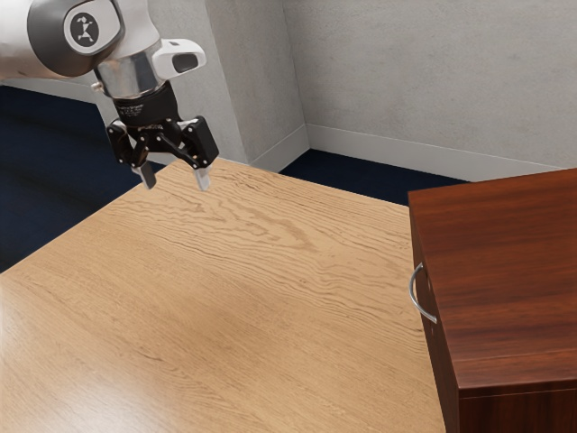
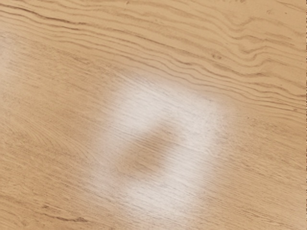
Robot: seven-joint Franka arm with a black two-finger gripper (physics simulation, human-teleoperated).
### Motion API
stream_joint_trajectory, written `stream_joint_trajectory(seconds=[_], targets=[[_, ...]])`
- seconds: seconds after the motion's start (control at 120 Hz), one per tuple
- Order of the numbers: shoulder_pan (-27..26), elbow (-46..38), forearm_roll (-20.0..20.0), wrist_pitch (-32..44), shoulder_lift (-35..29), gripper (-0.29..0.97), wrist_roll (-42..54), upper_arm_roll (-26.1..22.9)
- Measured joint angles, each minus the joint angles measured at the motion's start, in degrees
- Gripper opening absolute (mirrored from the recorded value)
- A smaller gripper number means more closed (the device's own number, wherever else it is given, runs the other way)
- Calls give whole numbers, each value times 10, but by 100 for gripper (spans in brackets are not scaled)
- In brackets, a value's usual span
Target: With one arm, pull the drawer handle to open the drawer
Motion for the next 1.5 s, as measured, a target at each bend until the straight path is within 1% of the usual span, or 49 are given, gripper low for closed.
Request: stream_joint_trajectory(seconds=[0.2,0.333,0.392,0.45,0.525,0.617,0.725,0.783,0.85,0.933,1.1,1.175,1.267,1.35,1.5], targets=[[4,5,-8,-1,1,68,-6,1],[7,71,-17,-19,-12,68,-15,1],[11,84,-26,-26,-21,68,-27,-6],[22,86,-32,-31,-22,68,-43,-24],[18,82,-38,-36,-29,68,-62,-43],[-2,67,-49,-40,-31,68,-92,-51],[-20,42,-75,-31,-24,68,-124,-49],[-19,25,-89,-25,-22,68,-139,-49],[-11,-14,-106,-11,-27,68,-154,-50],[3,-36,-118,6,-34,68,-172,-52],[20,-95,-123,51,-76,68,-200,-57],[24,-99,-124,67,-79,68,-205,-60],[16,-102,-120,80,-73,68,-201,-62],[10,-123,-120,105,-68,67,-195,-69],[-5,-146,-118,150,-70,62,-178,-80]])
